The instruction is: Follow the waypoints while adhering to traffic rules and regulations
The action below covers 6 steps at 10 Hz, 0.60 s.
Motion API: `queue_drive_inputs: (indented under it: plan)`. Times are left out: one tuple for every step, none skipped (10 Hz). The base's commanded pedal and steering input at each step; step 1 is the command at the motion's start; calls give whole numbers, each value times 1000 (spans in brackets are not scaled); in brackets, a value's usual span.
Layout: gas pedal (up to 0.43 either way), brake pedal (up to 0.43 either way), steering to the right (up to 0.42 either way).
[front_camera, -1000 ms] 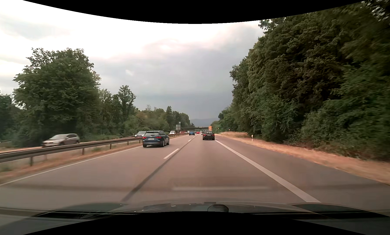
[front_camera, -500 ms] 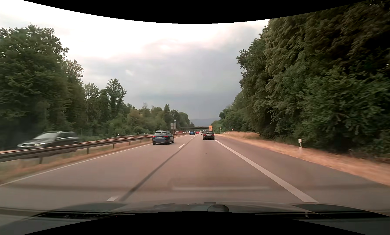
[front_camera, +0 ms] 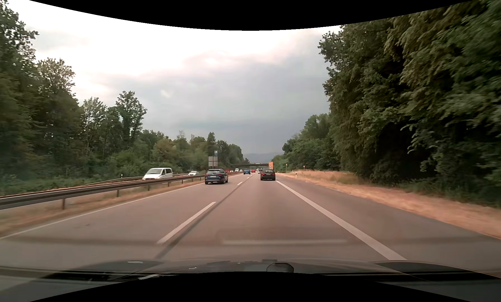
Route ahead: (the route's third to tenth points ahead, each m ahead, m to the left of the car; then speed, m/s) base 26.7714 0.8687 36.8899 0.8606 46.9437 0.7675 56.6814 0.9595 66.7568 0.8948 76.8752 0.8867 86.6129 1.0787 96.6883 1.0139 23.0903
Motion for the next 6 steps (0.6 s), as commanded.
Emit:
queue_drive_inputs:
  plan:
    - [150,0,-2]
    - [150,0,-2]
    - [150,0,-2]
    - [150,0,-1]
    - [150,0,-2]
    - [150,0,-2]
